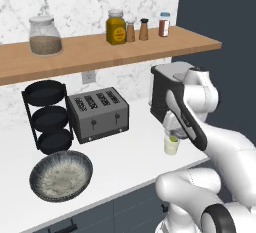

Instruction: Grab a lemon wedge from the fridge and one ice cube from the ice bowl, and put them in the glass of lemonade.

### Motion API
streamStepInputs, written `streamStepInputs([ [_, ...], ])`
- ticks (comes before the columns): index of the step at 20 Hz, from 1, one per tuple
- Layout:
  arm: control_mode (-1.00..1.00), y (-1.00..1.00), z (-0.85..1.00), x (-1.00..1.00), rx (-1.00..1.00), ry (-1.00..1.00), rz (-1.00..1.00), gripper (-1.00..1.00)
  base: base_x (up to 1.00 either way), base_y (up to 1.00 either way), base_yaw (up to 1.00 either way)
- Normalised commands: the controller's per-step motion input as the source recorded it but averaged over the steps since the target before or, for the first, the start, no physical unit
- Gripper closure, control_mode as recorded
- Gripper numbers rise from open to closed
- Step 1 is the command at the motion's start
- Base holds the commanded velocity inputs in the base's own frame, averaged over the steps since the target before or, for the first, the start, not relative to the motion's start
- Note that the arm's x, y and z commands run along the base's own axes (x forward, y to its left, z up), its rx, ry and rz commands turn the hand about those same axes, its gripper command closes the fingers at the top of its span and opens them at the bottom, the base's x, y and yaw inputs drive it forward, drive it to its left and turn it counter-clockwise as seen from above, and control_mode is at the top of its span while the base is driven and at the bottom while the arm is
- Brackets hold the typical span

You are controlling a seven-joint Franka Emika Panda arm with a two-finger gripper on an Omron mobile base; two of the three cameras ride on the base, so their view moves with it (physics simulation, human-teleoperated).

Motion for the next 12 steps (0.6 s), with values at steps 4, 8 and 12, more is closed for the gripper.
streamStepInputs([
  [4, -1.00, 0.25, 0.36, -0.83, 0.00, 0.00, 0.00, -1.00, 0.00, 0.00, 0.00],
  [8, -1.00, 0.16, 0.35, -0.70, 0.00, 0.00, 0.00, -1.00, 0.00, 0.00, 0.00],
  [12, -1.00, 0.04, 0.34, -0.69, 0.00, 0.00, 0.00, -1.00, 0.00, 0.00, 0.00],
])
